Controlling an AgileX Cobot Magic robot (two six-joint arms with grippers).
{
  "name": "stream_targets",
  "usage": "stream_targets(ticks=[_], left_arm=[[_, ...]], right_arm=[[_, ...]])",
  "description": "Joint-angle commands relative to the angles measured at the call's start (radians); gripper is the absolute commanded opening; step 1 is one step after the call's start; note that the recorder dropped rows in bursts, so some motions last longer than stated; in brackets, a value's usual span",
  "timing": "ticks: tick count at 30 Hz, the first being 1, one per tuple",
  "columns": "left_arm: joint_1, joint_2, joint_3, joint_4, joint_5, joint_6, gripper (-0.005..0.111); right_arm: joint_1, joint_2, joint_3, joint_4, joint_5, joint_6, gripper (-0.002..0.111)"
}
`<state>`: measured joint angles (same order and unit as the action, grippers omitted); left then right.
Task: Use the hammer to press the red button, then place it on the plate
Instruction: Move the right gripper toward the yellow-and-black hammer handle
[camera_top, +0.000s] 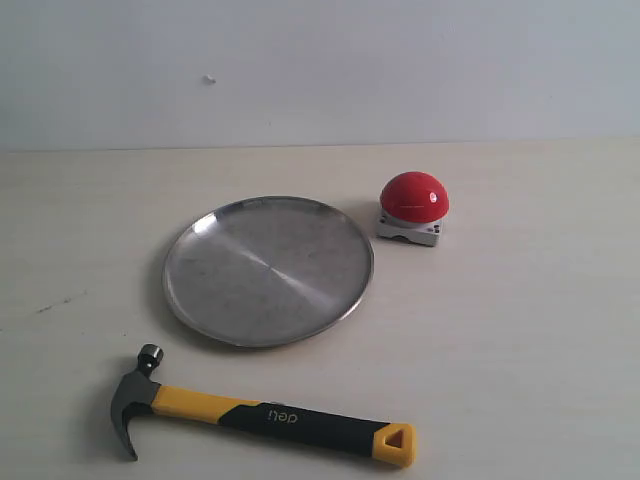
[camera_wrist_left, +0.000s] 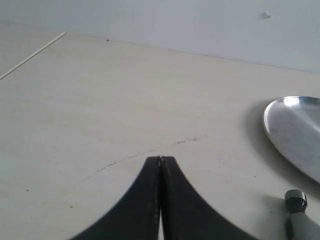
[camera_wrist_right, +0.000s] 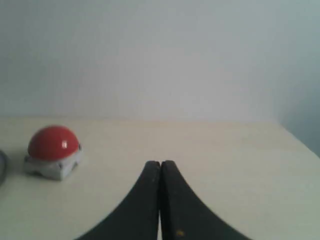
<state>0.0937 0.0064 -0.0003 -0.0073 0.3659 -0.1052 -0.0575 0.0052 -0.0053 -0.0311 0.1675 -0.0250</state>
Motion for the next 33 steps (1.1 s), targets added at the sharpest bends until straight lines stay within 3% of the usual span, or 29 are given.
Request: stream_targets(ticks=[1, 11, 14, 16, 20, 22, 24, 25, 27, 29, 30, 33], left_arm=[[-0.003, -0.006, 0.0, -0.009, -0.005, -0.004, 0.0], [-0.003, -0.006, 0.0, -0.009, -0.005, -0.004, 0.0], [-0.003, -0.006, 0.0, -0.009, -0.005, -0.004, 0.0], [-0.003, -0.006, 0.0, -0.009, -0.005, -0.004, 0.0], [-0.003, -0.006, 0.0, -0.009, -0.005, -0.004, 0.0], [-0.003, -0.006, 0.0, -0.009, -0.005, -0.004, 0.0], [-0.003, -0.006, 0.0, -0.009, -0.005, -0.004, 0.0], [-0.003, -0.006, 0.0, -0.009, -0.005, -0.004, 0.0], [-0.003, -0.006, 0.0, -0.009, -0.005, -0.004, 0.0], [-0.003, -0.006, 0.0, -0.009, -0.005, -0.004, 0.0], [-0.003, -0.006, 0.0, -0.009, -0.005, -0.004, 0.0], [-0.003, -0.006, 0.0, -0.009, -0.005, -0.004, 0.0]], right_arm=[[-0.007, -0.005, 0.005, 0.088, -0.225, 0.005, 0.0], [-0.007, -0.005, 0.005, 0.219, -0.853, 0.155, 0.0], [-0.007, -0.005, -0.009, 0.215, -0.923, 0.23, 0.0], [-0.007, 0.065, -0.099, 0.178, -0.853, 0.364, 0.0], [-0.007, 0.407, -0.35, 0.144, -0.703, 0.389, 0.0], [-0.007, 0.619, -0.521, -0.007, -0.542, 0.412, 0.0], [-0.007, 0.914, -0.756, -0.266, -0.244, 0.569, 0.0], [0.002, 0.982, -0.815, -0.31, -0.15, 0.579, 0.0], [0.066, 1.15, -0.972, -0.319, 0.13, 0.434, 0.0], [0.153, 1.301, -1.131, -0.148, 0.412, 0.078, 0.0], [0.203, 1.381, -1.213, 0.042, 0.587, -0.159, 0.0], [0.288, 1.501, -1.313, 0.353, 0.823, -0.48, 0.0]])
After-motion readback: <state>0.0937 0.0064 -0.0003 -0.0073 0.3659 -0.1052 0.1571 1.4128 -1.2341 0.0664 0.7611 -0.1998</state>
